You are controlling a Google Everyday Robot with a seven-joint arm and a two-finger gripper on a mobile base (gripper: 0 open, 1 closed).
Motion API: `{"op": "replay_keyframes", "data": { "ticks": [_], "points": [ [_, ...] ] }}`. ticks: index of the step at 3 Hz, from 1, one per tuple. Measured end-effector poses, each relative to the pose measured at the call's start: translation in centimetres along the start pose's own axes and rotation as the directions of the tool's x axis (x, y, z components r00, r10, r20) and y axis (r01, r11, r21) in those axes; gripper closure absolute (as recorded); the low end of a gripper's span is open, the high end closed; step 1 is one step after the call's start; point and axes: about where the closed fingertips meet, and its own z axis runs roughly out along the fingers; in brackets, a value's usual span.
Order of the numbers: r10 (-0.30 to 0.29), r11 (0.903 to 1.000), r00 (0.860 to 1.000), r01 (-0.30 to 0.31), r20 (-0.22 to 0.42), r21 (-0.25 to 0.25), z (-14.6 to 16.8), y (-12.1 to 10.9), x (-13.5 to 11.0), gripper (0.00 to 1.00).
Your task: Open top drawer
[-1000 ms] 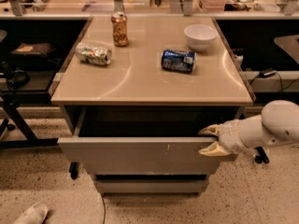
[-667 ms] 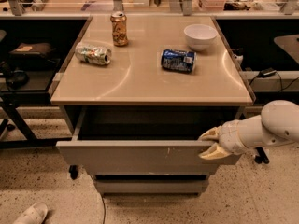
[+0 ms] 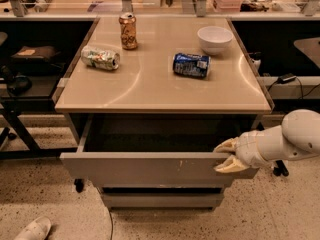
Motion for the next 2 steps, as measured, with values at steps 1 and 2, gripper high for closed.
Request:
{"op": "replay_keyframes", "data": {
  "ticks": [1,2],
  "points": [
    [0.000,1.0000,1.000,0.000,0.000,0.000,0.00,0.00,0.00,0.59],
    [-0.003,0.9999,1.000,0.003,0.028,-0.014,-0.08,0.22,0.04,0.36]
  ]
}}
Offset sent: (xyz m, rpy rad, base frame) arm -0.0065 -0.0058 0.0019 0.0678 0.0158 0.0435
